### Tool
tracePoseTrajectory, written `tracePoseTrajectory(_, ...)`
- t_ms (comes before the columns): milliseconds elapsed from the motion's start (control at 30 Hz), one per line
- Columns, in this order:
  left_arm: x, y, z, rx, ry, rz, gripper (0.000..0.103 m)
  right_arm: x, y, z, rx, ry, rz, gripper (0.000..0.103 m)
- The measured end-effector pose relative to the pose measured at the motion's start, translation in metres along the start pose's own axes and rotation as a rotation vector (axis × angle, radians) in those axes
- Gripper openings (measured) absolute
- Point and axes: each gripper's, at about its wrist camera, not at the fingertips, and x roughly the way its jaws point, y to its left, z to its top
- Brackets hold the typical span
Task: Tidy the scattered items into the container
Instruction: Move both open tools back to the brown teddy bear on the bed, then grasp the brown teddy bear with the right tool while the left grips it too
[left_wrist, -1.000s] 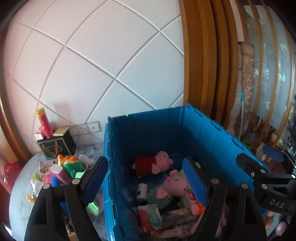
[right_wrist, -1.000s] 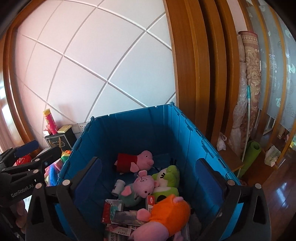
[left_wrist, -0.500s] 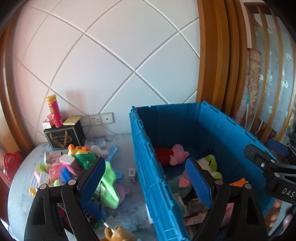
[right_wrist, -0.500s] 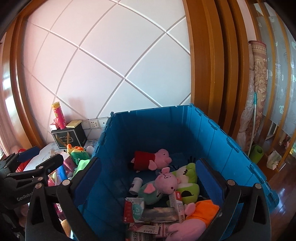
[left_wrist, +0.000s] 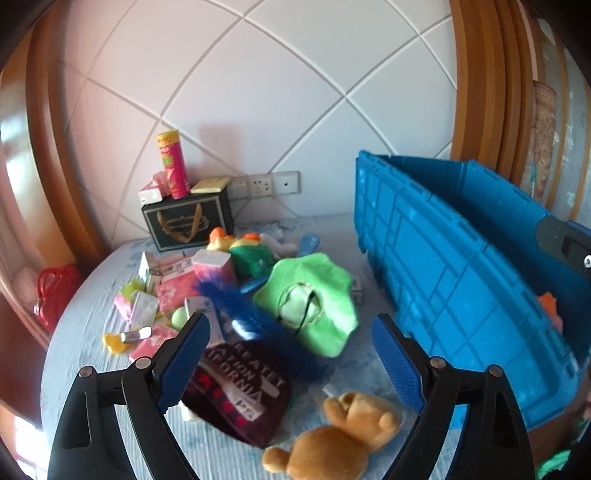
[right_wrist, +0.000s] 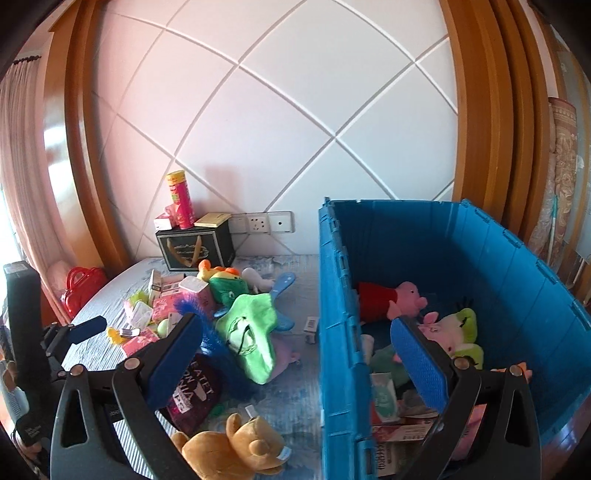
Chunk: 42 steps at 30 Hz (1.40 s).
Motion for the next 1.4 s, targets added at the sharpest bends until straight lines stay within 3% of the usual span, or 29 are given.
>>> tracePoseTrajectory(300,0.041,0.038,-0.08,-0.015,0.177,0.028,0.09,0.055,0.055,-0.064,-0.065,0.195,0.061,0.103)
tracePoseTrajectory(400,0.052,0.041,-0.102,-0.04,0.221,0.046,0.09,0.069,0.076,-0.089,-0.21,0.234,0.0,0.103)
tracePoseTrajectory(600,0.063,0.045,-0.144,-0.143,0.289,0.122,0.09,0.091,0.091,-0.127,-0.28,0.316,0.152,0.103)
tracePoseTrajectory(733,0.062,0.035,-0.182,-0.228,0.352,0.153,0.09,0.115,0.084,-0.157,-0.323,0.413,0.222,0.103)
tracePoseTrajectory(833,0.061,0.02,-0.213,-0.291,0.381,0.167,0.09,0.133,0.08,-0.176,-0.365,0.449,0.224,0.103)
tracePoseTrajectory(1000,0.07,-0.013,-0.253,-0.347,0.414,0.116,0.09,0.154,0.067,-0.194,-0.393,0.485,0.217,0.103)
tracePoseTrajectory(1200,0.11,-0.029,-0.256,-0.304,0.444,0.118,0.09,0.166,0.047,-0.202,-0.273,0.522,0.301,0.103)
tracePoseTrajectory(1333,0.121,-0.004,-0.232,-0.25,0.381,0.226,0.09,0.17,0.046,-0.212,-0.238,0.554,0.311,0.103)
tracePoseTrajectory(1400,0.127,0.013,-0.218,-0.231,0.371,0.207,0.09,0.17,0.048,-0.217,-0.207,0.548,0.329,0.103)
